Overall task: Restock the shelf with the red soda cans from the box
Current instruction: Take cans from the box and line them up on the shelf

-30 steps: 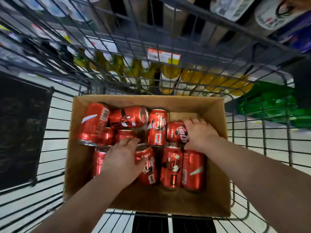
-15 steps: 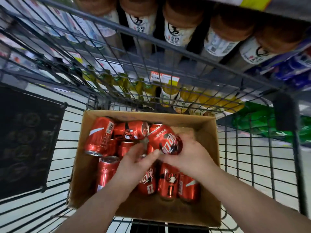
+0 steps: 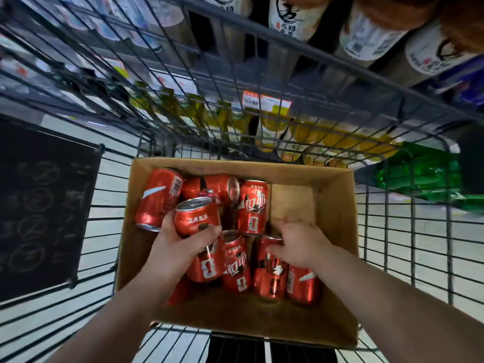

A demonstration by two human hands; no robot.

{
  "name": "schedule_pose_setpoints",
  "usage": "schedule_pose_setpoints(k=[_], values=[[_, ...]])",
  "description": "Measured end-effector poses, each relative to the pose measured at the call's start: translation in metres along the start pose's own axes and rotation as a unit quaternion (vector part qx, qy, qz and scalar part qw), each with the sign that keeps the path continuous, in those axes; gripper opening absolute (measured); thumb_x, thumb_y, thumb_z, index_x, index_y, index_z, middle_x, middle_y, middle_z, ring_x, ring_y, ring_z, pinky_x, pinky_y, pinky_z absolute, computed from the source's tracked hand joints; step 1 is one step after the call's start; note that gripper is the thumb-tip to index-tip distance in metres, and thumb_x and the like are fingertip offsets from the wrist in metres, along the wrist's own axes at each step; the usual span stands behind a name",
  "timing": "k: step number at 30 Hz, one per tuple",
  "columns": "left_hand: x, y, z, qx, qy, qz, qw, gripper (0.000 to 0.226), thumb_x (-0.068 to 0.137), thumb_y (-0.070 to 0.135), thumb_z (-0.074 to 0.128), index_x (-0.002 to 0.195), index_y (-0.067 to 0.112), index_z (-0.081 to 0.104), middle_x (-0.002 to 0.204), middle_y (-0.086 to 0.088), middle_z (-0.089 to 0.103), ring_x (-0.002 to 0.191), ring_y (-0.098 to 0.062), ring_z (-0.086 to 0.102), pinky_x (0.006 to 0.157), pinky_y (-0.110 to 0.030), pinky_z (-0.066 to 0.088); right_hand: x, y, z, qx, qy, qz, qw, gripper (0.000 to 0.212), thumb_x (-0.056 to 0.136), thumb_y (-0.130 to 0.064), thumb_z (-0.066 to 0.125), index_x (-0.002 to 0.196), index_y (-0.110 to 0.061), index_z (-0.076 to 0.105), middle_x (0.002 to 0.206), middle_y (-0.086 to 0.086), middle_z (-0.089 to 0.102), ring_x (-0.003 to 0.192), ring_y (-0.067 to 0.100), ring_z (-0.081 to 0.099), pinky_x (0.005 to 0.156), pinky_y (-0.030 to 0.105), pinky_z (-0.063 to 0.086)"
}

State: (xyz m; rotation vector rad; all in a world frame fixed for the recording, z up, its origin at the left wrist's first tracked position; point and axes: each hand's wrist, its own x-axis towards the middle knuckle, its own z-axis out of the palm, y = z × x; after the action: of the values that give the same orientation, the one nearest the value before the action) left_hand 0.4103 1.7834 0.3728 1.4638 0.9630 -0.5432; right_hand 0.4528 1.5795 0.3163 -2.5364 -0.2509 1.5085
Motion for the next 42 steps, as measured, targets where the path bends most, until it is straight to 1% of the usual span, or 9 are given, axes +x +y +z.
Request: schedule_pose_setpoints(k=[4, 9, 15, 18, 24, 29, 35, 39, 42], values=[[0.001, -0.006, 0.001, -0.01, -0.007, -0.003, 1.0, 0.051, 0.071, 0.019, 0.076, 0.109, 0.036, 0.047, 0.103, 0.003, 0.064, 0.089, -0.014, 0.064, 0.062, -0.027, 0.047, 0.013, -0.002, 0.026, -0.064, -0.046, 0.031, 0.996, 0.09, 0.076, -0.069, 0.054, 0.146, -0.022, 0.024, 0.151, 0.008, 0.032, 0.14, 0.03, 0.025, 0.116, 0.05, 0.015], [-0.003, -0.005, 0.002, -0.013, -0.016, -0.009, 1.0, 0.055, 0.071, 0.018, 0.075, 0.117, 0.033, 0.048, 0.106, 0.003, 0.064, 0.09, -0.013, 0.063, 0.062, -0.026, 0.046, 0.002, -0.006, 0.036, -0.03, 0.03, -0.009, 0.999, 0.084, 0.074, -0.057, 0.065, 0.142, -0.021, 0.031, 0.156, 0.006, 0.023, 0.146, 0.026, 0.009, 0.117, 0.044, -0.001], [-0.011, 0.004, 0.001, -0.017, -0.02, -0.003, 1.0, 0.054, 0.073, 0.018, 0.074, 0.119, 0.03, 0.048, 0.102, 0.003, 0.065, 0.086, -0.011, 0.063, 0.059, -0.024, 0.044, -0.016, -0.01, 0.033, 0.12, 0.038, -0.041, 0.991, 0.081, 0.067, -0.039, 0.08, 0.131, -0.03, 0.03, 0.141, -0.001, 0.039, 0.129, 0.022, 0.038, 0.108, 0.034, 0.032], [-0.009, 0.003, -0.001, -0.016, -0.017, -0.004, 1.0, 0.051, 0.073, 0.018, 0.074, 0.115, 0.032, 0.048, 0.101, 0.003, 0.065, 0.088, -0.014, 0.063, 0.061, -0.027, 0.045, -0.017, -0.012, 0.034, 0.087, 0.037, -0.053, 0.994, 0.098, 0.066, -0.045, 0.079, 0.143, -0.029, 0.021, 0.146, -0.003, 0.033, 0.134, 0.02, 0.035, 0.111, 0.035, 0.025], [-0.007, -0.006, -0.001, -0.013, -0.019, -0.01, 1.0, 0.046, 0.072, 0.019, 0.074, 0.108, 0.036, 0.049, 0.102, 0.005, 0.064, 0.089, -0.012, 0.062, 0.063, -0.027, 0.044, -0.015, -0.012, 0.042, 0.016, 0.052, -0.105, 0.993, 0.086, 0.068, -0.045, 0.076, 0.137, -0.033, 0.026, 0.141, -0.003, 0.044, 0.132, 0.02, 0.038, 0.112, 0.034, 0.017], [-0.01, -0.009, -0.002, -0.004, -0.019, -0.005, 1.0, 0.046, 0.073, 0.017, 0.074, 0.107, 0.036, 0.049, 0.098, 0.007, 0.064, 0.085, -0.009, 0.061, 0.06, -0.025, 0.043, -0.023, -0.01, 0.051, 0.169, 0.071, -0.084, 0.979, 0.081, 0.064, -0.036, 0.081, 0.129, -0.039, 0.033, 0.135, -0.006, 0.046, 0.127, 0.017, 0.041, 0.109, 0.031, 0.031], [-0.023, 0.003, -0.001, -0.01, -0.03, 0.018, 0.999, 0.047, 0.075, 0.016, 0.073, 0.111, 0.034, 0.049, 0.099, 0.007, 0.065, 0.082, -0.007, 0.062, 0.058, -0.021, 0.043, -0.053, -0.017, 0.027, 0.421, 0.067, -0.036, 0.904, 0.084, 0.063, -0.023, 0.084, 0.126, -0.039, 0.031, 0.116, -0.015, 0.047, 0.111, 0.007, 0.05, 0.097, 0.027, 0.044], [-0.043, 0.02, -0.001, -0.013, -0.045, 0.04, 0.998, 0.043, 0.075, 0.017, 0.074, 0.106, 0.035, 0.05, 0.095, 0.008, 0.065, 0.079, -0.006, 0.061, 0.056, -0.02, 0.042, -0.081, -0.025, -0.007, 0.448, 0.116, -0.021, 0.886, 0.07, 0.063, -0.021, 0.084, 0.109, -0.035, 0.032, 0.098, -0.02, 0.049, 0.083, -0.004, 0.05, 0.07, 0.011, 0.04], [-0.063, 0.037, -0.001, -0.003, -0.055, 0.06, 0.997, 0.047, 0.072, 0.019, 0.077, 0.111, 0.029, 0.053, 0.098, 0.001, 0.069, 0.084, -0.015, 0.067, 0.061, -0.026, 0.049, -0.113, -0.032, -0.035, 0.459, 0.158, -0.016, 0.874, 0.064, 0.063, -0.023, 0.084, 0.11, -0.032, 0.041, 0.097, -0.017, 0.054, 0.085, -0.003, 0.052, 0.075, 0.015, 0.043]])
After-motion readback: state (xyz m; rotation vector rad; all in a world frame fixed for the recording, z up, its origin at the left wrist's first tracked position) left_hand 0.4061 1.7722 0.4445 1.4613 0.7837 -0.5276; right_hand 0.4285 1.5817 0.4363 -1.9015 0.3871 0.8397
